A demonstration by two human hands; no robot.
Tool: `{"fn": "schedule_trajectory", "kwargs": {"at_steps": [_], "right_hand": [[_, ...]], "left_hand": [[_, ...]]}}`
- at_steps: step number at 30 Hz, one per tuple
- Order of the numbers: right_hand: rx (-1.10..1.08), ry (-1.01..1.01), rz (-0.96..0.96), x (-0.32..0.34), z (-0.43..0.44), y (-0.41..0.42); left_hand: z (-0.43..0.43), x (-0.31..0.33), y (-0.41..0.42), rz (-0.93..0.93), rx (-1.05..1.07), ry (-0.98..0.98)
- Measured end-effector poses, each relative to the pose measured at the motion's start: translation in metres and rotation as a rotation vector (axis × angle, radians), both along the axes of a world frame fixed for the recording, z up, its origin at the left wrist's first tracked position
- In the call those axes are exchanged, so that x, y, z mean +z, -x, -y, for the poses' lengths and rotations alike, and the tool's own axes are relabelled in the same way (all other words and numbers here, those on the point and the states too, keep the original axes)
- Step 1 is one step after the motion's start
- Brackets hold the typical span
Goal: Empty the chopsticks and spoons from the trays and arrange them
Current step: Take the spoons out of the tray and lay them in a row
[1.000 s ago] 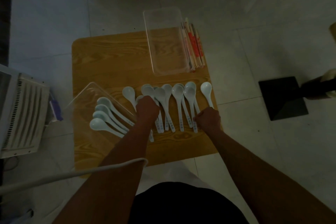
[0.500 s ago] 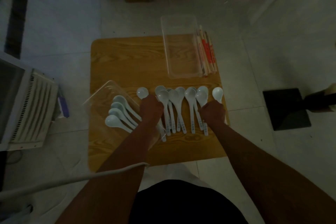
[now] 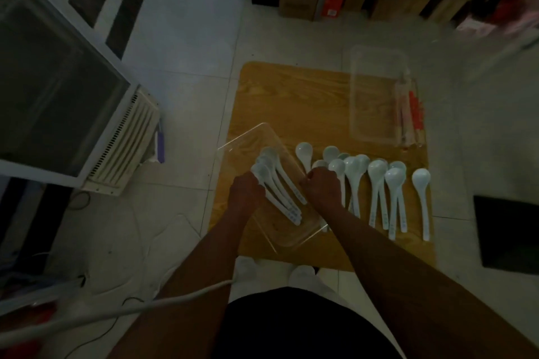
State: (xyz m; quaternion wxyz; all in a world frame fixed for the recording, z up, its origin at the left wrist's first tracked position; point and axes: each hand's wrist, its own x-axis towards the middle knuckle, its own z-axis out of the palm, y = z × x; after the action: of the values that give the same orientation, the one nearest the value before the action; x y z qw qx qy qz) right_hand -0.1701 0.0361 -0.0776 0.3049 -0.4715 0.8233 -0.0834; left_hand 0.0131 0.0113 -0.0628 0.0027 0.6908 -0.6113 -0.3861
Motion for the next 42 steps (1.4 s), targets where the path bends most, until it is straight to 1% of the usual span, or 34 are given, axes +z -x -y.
{"fn": "schedule_trajectory", "kwargs": {"at_steps": [3,9,13,16,18,19,22,24,28,33,37,42], "right_hand": [[-0.011,-0.011,-0.078,-0.006,-0.009,-0.006],[-0.110,-0.018,-0.031,0.001,-0.023,-0.024],[-0.103,-0.041,-0.025,0.004,-0.034,-0.034],[-0.129,0.069,-0.071,0.008,-0.033,-0.045],[-0.103,0.150,-0.119,0.012,-0.026,-0.054],[-0.080,0.159,-0.105,0.015,-0.023,-0.060],[-0.012,0.122,-0.011,0.013,-0.015,-0.080],[0.016,0.079,0.020,0.004,-0.013,-0.091],[-0.017,-0.030,0.056,-0.015,-0.012,-0.104],[-0.063,-0.046,0.073,-0.029,-0.008,-0.110],[-0.125,-0.069,0.064,-0.037,0.000,-0.110],[-0.148,-0.103,0.093,-0.037,0.005,-0.106]], "left_hand": [[0.002,-0.005,-0.009,-0.038,-0.010,0.011],[0.015,-0.006,-0.018,-0.118,-0.010,0.087],[0.027,-0.007,-0.018,-0.111,-0.086,0.123],[0.024,-0.007,-0.017,-0.105,-0.098,0.131],[0.016,-0.012,-0.017,-0.118,-0.097,0.137],[0.010,-0.014,-0.017,-0.111,-0.099,0.129],[-0.003,-0.020,-0.014,-0.034,-0.067,0.043],[-0.011,-0.026,-0.014,-0.019,-0.077,0.009],[-0.018,-0.038,-0.018,-0.003,-0.116,-0.029],[-0.020,-0.048,-0.015,-0.033,-0.031,-0.027],[-0.019,-0.053,-0.011,-0.071,0.066,-0.070],[-0.014,-0.049,-0.007,-0.062,0.137,-0.103]]}}
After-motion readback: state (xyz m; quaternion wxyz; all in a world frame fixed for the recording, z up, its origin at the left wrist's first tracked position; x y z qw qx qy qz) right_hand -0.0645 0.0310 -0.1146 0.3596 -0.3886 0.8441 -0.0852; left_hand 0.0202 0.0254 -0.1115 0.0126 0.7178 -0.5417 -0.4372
